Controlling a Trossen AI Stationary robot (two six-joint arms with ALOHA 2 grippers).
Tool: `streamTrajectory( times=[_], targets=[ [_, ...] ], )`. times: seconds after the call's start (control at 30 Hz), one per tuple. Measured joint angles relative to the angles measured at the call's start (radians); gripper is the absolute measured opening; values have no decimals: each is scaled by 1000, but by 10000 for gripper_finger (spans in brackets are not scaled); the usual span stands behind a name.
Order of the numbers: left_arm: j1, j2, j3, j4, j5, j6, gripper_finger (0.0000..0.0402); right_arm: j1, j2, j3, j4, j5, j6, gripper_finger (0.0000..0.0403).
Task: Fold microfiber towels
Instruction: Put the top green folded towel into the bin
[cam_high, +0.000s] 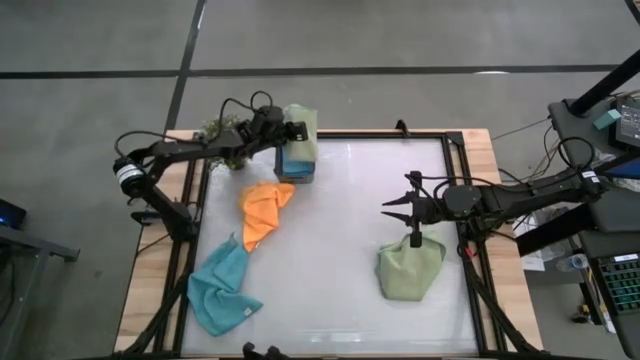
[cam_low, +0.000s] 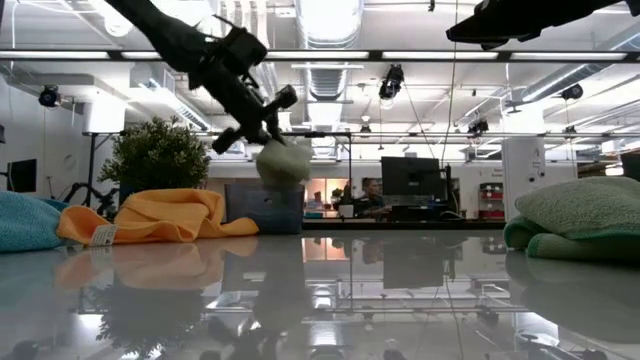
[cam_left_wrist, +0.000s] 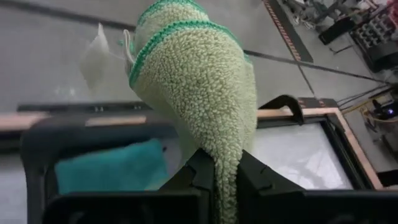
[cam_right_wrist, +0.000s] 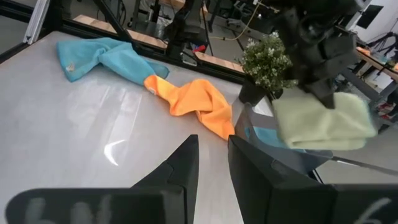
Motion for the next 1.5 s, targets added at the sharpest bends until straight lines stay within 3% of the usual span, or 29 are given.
streamTrajectory(
  times=[0.2, 0.4, 1.0, 1.5],
  targets=[
    [10, 0, -90, 74, 21, -81, 5, 0, 0, 0, 0, 0, -2, 79],
    [9, -10, -143, 337, 145, -140, 5, 0, 0, 0, 0, 0, -10, 79],
    [55, -11, -253, 267, 151, -160, 19, 0, 0, -1, 0, 0, -9, 79],
    [88, -5, -253, 217, 151, -81, 28, 0, 0, -1, 0, 0, -10, 79]
  ],
)
